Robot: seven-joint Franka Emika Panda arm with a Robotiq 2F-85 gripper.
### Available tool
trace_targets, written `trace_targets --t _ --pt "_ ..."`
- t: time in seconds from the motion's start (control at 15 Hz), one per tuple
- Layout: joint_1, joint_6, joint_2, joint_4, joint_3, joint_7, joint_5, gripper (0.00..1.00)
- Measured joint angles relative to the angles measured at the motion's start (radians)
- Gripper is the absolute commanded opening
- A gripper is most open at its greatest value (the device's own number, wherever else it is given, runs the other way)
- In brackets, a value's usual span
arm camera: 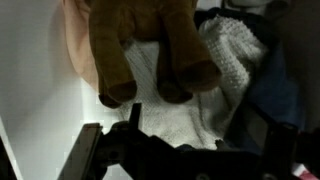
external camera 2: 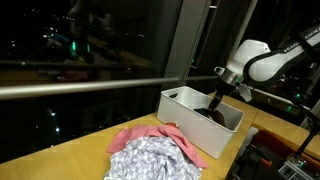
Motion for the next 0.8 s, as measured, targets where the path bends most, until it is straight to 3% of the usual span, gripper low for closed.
trace_targets --t 0.47,0.53,0.6,0.8 --pt "0.001 0.022 0.039 -0.027 -0.011 0.024 -0.025 1.00" --pt "0.001 0.027 0.048 -0.029 -0.010 0.027 -0.025 0.96" --pt "0.002 0.032 0.058 -0.030 -0.009 0.029 -0.025 0.78" --pt "0.001 0.038 0.084 -0.030 -0.009 0.031 -0.025 0.62"
